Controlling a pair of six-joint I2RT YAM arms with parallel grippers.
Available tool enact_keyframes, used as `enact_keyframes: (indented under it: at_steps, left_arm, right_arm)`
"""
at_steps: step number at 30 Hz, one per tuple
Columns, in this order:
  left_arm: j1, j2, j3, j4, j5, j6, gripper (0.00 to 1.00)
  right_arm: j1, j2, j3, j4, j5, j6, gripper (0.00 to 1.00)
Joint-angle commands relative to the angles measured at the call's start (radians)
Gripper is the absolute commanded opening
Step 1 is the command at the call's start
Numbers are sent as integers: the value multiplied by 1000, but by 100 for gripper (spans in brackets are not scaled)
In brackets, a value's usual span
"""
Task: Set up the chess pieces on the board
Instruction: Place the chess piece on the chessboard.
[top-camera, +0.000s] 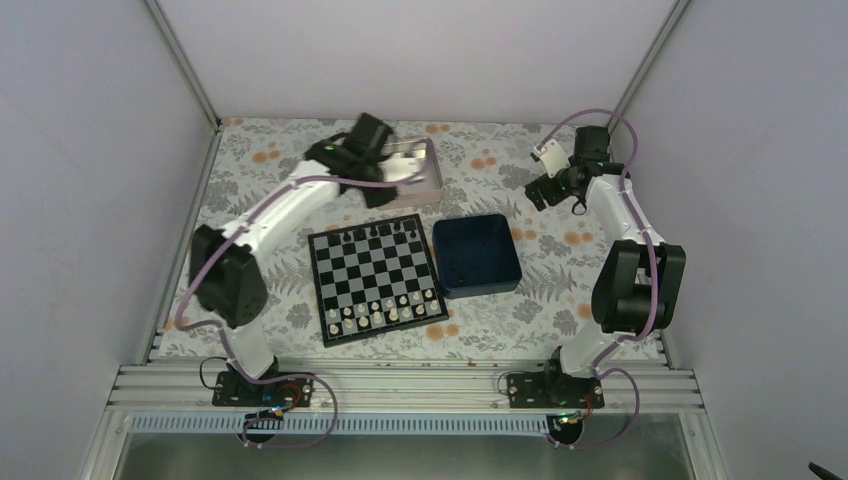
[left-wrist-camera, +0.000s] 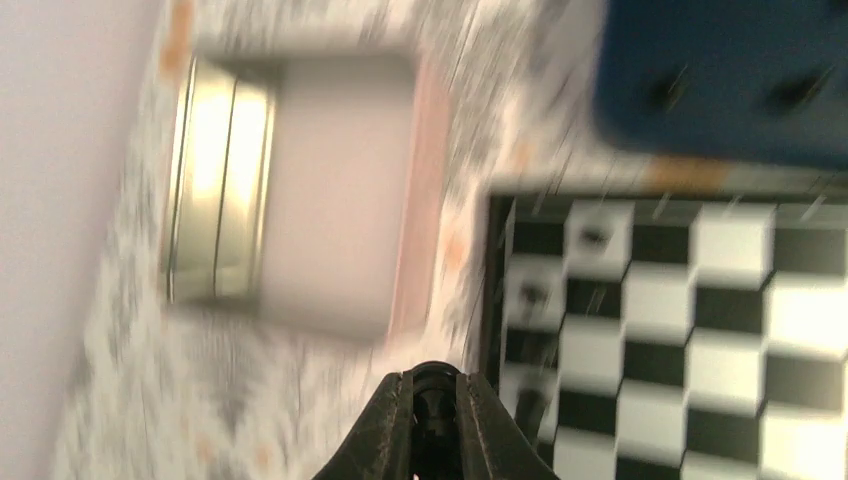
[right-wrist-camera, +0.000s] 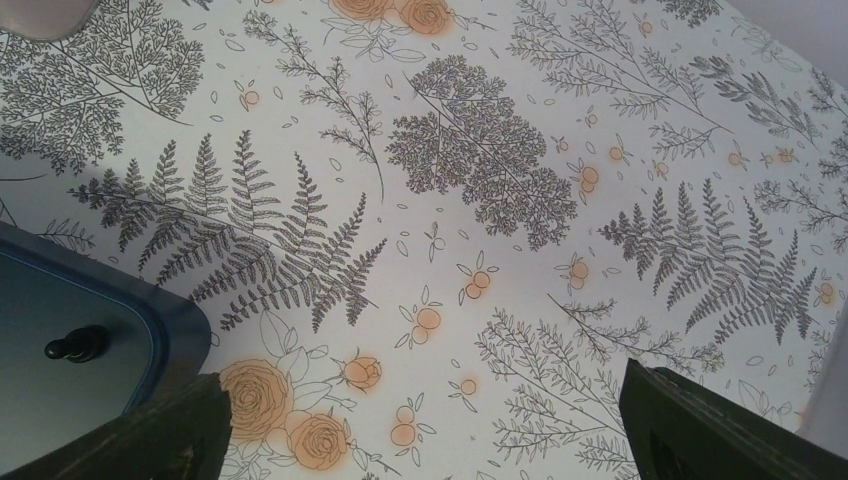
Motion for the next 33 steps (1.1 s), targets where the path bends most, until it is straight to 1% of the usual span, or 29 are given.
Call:
enact_keyframes:
  at_steps: [1, 3, 6, 8, 10, 16, 21, 33]
  left_arm:
    - [178, -161, -285, 77, -39, -32, 9]
    - [263, -234, -392, 106, -26, -31, 9]
    - [358, -305, -520, 149, -4, -20, 9]
    - [404, -326, -587, 189, 14, -15, 9]
    - [437, -321, -623, 213, 39, -12, 9]
    - [458, -272, -662, 261, 66, -13, 9]
    - [477, -238, -682, 268, 88, -3, 9]
    - [479, -204, -742, 295, 92, -5, 9]
  right_arm:
    - [8, 15, 14, -14, -4, -11, 100]
    - [9, 17, 21, -22, -9, -11, 100]
    - [9, 22, 33, -36, -21, -9, 100]
    - [11, 27, 40, -42, -26, -8, 100]
    - [12, 32, 44, -46, -33, -6, 100]
    - [14, 41, 45, -53, -33, -6, 100]
    - [14, 53, 36, -53, -22, -8, 100]
    - [14, 73, 35, -56, -9, -11, 100]
